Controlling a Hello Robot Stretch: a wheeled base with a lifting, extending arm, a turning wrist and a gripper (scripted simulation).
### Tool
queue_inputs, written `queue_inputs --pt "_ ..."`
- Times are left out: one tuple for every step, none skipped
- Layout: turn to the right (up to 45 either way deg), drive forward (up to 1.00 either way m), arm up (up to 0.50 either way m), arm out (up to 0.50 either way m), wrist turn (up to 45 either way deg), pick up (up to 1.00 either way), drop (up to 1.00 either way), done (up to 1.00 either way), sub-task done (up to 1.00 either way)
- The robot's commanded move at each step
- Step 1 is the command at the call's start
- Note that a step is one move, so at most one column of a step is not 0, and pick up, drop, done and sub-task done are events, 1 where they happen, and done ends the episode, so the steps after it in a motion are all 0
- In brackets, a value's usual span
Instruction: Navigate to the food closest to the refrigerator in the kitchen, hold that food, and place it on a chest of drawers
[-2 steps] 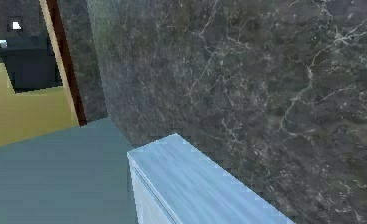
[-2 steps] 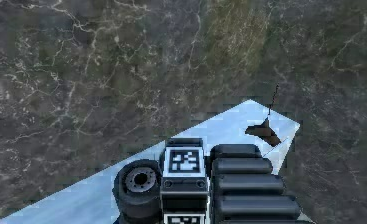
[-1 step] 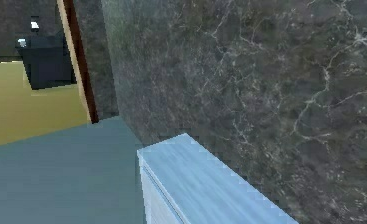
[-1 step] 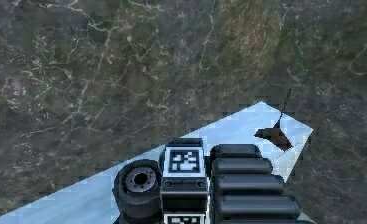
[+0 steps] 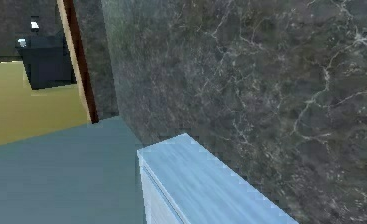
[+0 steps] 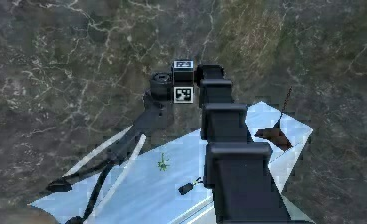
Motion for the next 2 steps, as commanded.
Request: queue_inputs --pt "0.0 0.0 0.0 0.0 45.0 0.0 0.0 0.0 0.0" --pt "0.0 0.0 0.0 0.0 42.0 0.0 0.0 0.0 0.0"
